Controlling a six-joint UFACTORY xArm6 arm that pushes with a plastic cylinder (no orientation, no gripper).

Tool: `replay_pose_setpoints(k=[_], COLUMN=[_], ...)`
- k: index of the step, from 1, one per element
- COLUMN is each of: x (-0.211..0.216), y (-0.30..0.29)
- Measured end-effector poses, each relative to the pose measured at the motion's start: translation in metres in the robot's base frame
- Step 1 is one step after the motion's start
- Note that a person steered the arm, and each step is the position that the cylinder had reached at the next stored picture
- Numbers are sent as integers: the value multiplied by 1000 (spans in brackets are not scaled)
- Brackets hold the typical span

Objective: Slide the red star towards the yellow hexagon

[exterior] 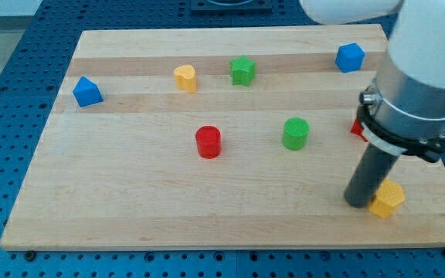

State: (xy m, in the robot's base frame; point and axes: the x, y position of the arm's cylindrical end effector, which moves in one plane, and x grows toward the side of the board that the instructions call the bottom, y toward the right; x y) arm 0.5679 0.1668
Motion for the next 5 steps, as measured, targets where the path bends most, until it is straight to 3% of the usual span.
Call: replay_pose_setpoints(k=[2, 3, 4, 5], x=[-43, -63, -116, -163], y=[34, 102, 112, 86])
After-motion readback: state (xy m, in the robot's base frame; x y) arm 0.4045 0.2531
